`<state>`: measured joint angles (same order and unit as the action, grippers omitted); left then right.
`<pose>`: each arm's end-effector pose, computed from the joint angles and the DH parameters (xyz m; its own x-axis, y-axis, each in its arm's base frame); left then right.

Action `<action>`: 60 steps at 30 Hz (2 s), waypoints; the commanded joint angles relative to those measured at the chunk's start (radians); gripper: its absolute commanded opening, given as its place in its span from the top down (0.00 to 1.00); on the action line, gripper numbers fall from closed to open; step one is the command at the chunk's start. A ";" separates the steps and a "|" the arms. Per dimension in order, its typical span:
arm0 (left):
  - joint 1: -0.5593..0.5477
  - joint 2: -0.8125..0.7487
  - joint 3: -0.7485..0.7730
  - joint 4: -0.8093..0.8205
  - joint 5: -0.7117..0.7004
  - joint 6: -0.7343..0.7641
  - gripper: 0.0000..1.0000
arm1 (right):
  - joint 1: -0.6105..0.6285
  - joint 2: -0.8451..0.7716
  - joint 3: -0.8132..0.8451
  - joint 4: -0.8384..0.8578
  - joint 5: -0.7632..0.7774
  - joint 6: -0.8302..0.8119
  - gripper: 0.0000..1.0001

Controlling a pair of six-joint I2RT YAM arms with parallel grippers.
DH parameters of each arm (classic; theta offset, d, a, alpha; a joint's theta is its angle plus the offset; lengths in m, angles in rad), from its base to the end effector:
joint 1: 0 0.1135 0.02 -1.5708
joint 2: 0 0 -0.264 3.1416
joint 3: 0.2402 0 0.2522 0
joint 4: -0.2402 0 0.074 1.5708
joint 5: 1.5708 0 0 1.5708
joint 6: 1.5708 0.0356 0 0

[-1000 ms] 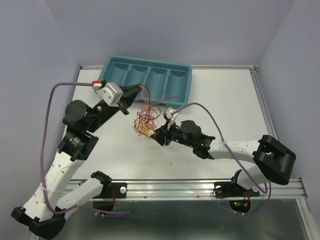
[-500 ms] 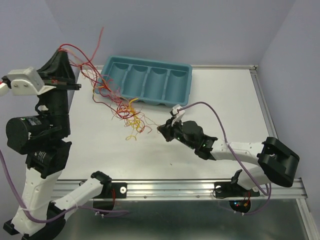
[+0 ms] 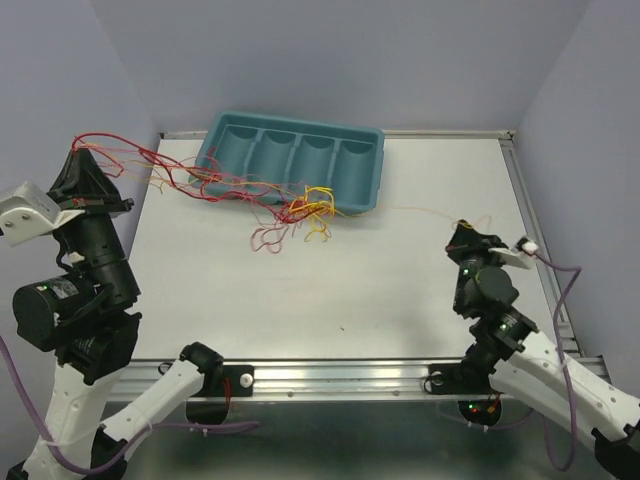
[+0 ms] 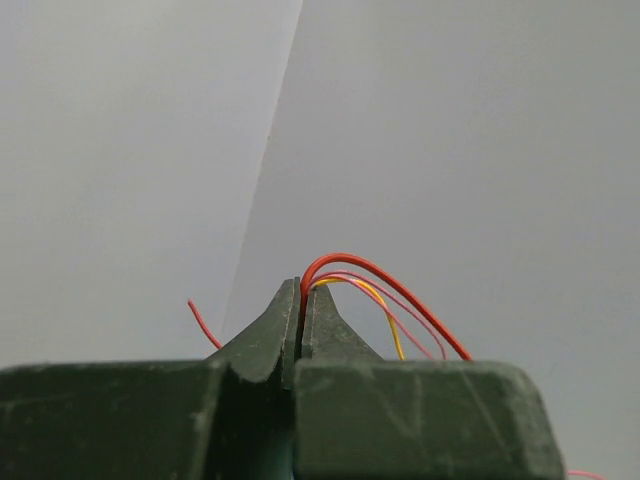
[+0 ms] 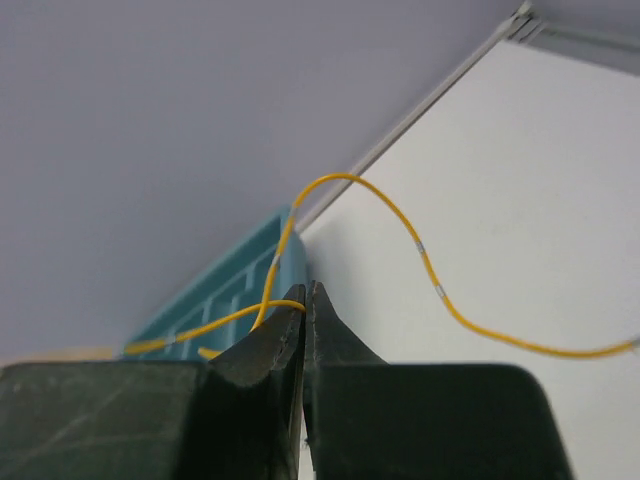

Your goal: Untangle the cables

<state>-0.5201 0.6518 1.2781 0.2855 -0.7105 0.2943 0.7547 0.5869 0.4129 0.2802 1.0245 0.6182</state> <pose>0.0421 0.0026 0.5457 0.6653 -0.1276 -0.7356 -0.1701 0.9334 -0.3159 0.1256 0.0764 0.2862 0.2154 0.6159 -0.7578 0.1696 0.7407 0.6501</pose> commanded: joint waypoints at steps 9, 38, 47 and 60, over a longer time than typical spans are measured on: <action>0.005 0.003 -0.123 -0.063 0.780 -0.098 1.00 | -0.022 0.079 0.078 0.011 -0.387 -0.222 0.20; 0.002 0.140 -0.112 -0.051 1.293 -0.266 1.00 | 0.164 0.714 0.213 0.465 -1.397 -0.374 0.01; -0.001 0.056 -0.071 -0.049 0.712 -0.218 1.00 | 0.210 0.808 0.281 0.383 -0.996 -0.302 0.99; -0.001 -0.107 -0.076 0.132 -0.092 0.071 1.00 | 0.153 0.159 0.092 0.008 0.103 -0.143 0.99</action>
<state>-0.5304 0.5812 1.1469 0.2550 -0.6212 0.2794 0.9447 0.8646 0.5976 0.4538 0.7650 0.4568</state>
